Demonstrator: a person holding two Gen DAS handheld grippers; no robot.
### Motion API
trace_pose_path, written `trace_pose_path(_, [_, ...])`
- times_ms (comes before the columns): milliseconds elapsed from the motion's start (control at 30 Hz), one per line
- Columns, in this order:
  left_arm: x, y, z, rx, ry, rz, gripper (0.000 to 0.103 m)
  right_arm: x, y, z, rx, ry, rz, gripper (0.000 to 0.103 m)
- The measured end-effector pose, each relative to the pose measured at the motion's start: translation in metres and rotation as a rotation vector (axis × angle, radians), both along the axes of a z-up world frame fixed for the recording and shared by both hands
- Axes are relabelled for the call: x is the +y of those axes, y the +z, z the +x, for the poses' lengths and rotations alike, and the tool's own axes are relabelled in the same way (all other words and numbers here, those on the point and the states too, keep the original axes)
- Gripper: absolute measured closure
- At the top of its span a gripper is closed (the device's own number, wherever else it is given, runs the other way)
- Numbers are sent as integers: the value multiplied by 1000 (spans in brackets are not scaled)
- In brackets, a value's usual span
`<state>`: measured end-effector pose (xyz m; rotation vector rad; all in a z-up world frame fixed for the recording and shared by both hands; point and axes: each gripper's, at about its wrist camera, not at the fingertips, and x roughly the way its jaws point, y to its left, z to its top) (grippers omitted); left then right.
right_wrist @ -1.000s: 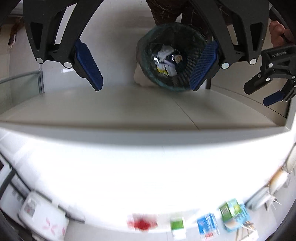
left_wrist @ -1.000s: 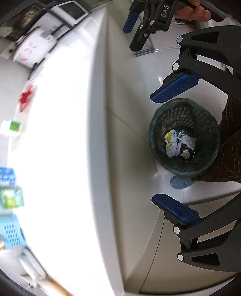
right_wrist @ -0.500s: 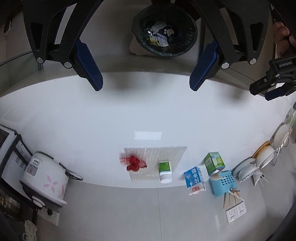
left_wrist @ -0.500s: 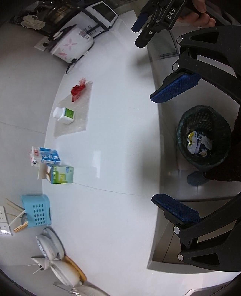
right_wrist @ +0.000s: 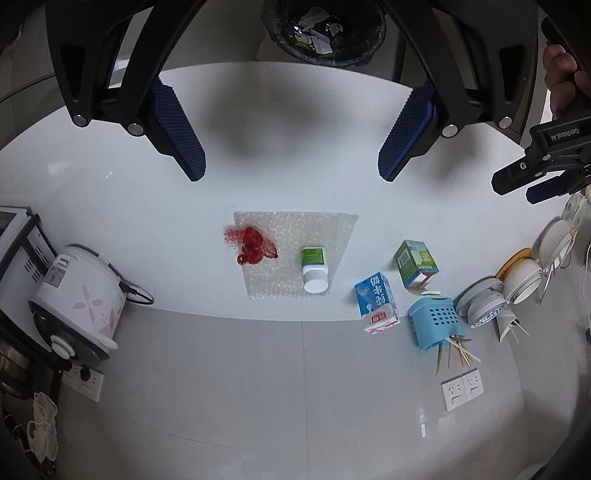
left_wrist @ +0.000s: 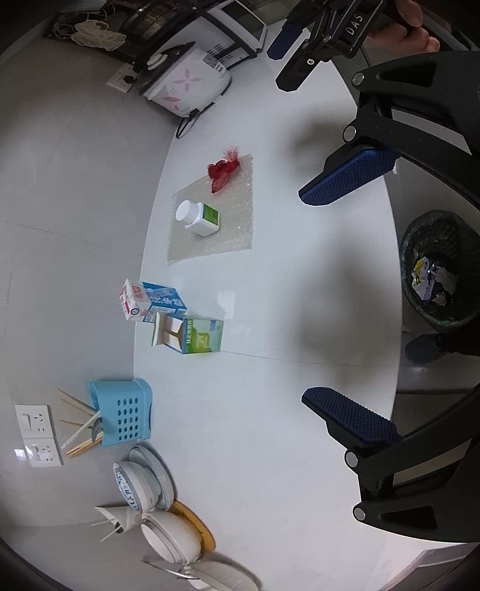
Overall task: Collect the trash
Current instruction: 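Raise both open grippers and move them toward the green box and pill bottle, then close the left gripper on the green box while the right gripper grasps the pill bottle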
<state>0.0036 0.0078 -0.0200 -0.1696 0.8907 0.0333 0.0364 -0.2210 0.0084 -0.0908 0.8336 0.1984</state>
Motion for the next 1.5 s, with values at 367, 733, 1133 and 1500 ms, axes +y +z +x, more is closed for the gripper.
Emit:
trace_pose_path(367, [28, 8, 55, -13, 32, -3, 7, 28, 2, 55, -1, 5, 20, 12])
trace_pose_path(733, [50, -20, 115, 29, 22, -4, 7, 52, -33, 118, 54, -17, 2, 12])
trace_pose_path(1133, [62, -59, 182, 76, 3, -1, 9, 68, -71, 183, 116, -65, -22, 21])
trace_pose_path(1500, [66, -81, 214, 99, -29, 17, 13, 79, -92, 214, 153, -93, -7, 39])
